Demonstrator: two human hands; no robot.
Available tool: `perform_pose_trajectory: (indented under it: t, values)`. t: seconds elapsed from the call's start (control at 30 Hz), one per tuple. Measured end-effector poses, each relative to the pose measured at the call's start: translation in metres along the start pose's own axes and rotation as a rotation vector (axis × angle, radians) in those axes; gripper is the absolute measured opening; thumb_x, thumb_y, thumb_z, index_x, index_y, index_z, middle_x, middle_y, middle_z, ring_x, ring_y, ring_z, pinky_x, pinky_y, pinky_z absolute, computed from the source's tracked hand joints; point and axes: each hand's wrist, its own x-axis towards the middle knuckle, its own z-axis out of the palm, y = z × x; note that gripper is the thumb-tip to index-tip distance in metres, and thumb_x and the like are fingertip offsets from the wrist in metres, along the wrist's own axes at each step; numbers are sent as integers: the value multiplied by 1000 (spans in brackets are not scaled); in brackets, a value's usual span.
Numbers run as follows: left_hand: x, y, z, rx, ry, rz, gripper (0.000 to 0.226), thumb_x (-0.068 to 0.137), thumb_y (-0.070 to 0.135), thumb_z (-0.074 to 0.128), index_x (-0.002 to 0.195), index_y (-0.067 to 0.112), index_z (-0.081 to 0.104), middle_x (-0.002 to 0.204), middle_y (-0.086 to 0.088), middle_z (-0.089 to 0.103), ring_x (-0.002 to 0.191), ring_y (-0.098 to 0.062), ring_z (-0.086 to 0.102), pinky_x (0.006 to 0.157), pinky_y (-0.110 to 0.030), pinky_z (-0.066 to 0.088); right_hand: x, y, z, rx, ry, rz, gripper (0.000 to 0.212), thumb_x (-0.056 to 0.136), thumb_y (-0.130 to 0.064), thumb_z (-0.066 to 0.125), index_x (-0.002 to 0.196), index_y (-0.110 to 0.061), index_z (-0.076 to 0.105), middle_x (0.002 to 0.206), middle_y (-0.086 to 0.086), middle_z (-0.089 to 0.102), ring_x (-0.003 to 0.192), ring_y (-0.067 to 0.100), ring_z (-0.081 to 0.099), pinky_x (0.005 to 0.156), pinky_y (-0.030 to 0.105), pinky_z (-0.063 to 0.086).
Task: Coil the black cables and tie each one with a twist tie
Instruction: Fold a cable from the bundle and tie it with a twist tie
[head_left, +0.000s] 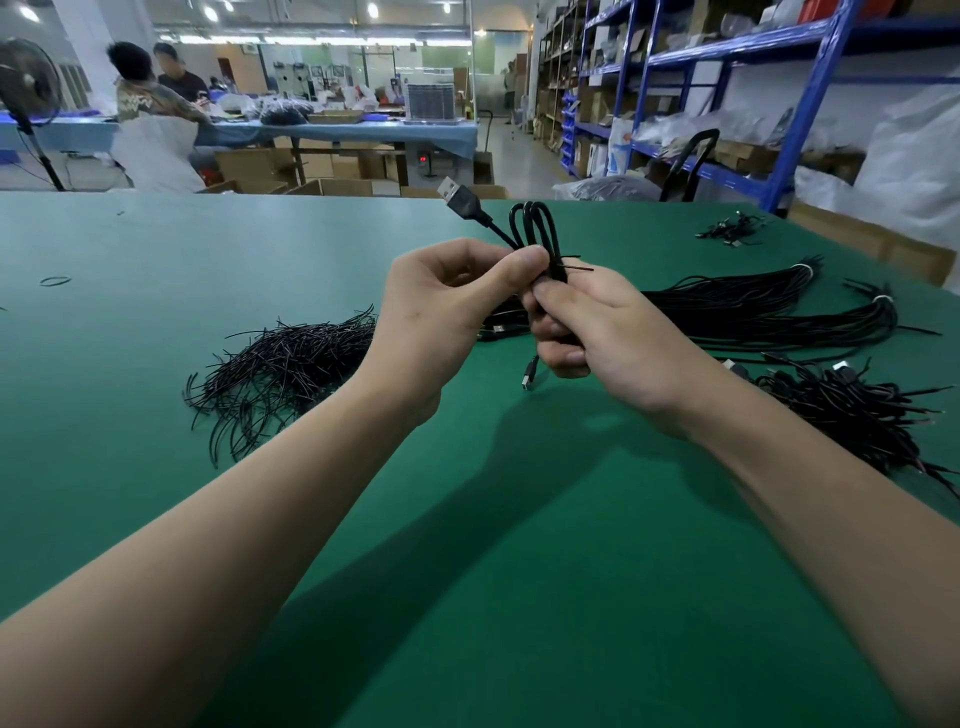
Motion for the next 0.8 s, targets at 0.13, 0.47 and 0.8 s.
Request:
perform_pose_trajectory:
  t: [0.13, 0.47, 0.8]
  values:
    - [-4, 0, 8, 14, 68, 64, 8, 86, 19, 79, 80, 15, 76, 71, 3, 75, 65, -5, 65, 65, -17, 50, 0, 3, -1, -117, 39, -4, 30, 107, -8, 32, 80, -12, 44, 63, -1, 29, 47, 14, 33, 42, 24, 29]
    - [-18, -10, 21, 32, 141, -4, 13, 87, 24, 79, 87, 11, 79, 82, -6, 77, 76, -13, 64, 72, -30, 51, -1, 15, 0, -800, 138, -36, 37, 86, -43, 30, 74, -14, 49, 74, -5, 56, 67, 16, 51, 63, 41, 40]
    - [-13, -3, 17, 30, 117, 55, 15, 90, 26, 75, 85, 12, 77, 71, 3, 70, 66, -8, 56, 65, -17, 48, 3, 8, -12, 47, -87, 127, 33, 102, -22, 17, 80, -14, 39, 65, -5, 30, 59, 11, 18, 57, 33, 10]
